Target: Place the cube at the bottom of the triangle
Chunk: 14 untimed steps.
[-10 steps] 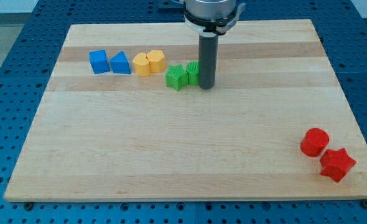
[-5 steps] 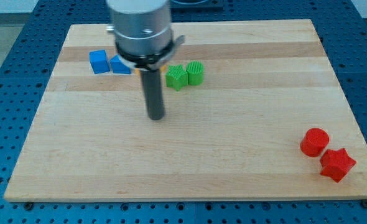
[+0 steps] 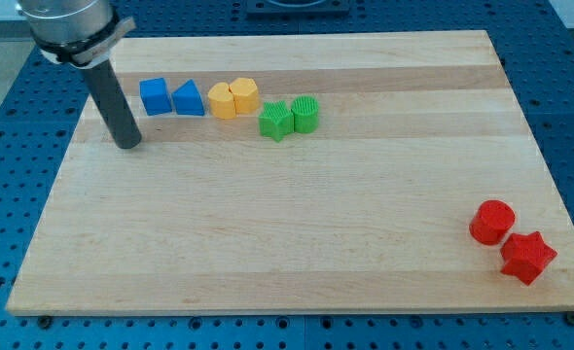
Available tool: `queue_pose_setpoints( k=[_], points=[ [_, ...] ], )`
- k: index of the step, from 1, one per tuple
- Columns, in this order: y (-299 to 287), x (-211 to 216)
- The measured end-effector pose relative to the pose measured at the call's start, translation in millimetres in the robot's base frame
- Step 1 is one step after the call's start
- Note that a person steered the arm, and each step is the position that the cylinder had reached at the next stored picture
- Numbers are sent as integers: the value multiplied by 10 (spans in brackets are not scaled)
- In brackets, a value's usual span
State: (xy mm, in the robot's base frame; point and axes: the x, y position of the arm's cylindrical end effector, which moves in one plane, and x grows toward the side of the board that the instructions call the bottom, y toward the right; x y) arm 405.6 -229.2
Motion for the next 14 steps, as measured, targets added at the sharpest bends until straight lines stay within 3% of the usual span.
queue_pose_setpoints(
  k=[1, 2, 3, 7, 8, 10, 11, 12, 13, 14],
  points=[
    [-276, -204],
    [-382, -956],
    [-382, -1426],
    [-114, -1045],
    [-114, -651],
    [-108, -290],
    [-178, -509],
    [-127, -1043],
    [407, -758],
    [438, -545]
  ],
)
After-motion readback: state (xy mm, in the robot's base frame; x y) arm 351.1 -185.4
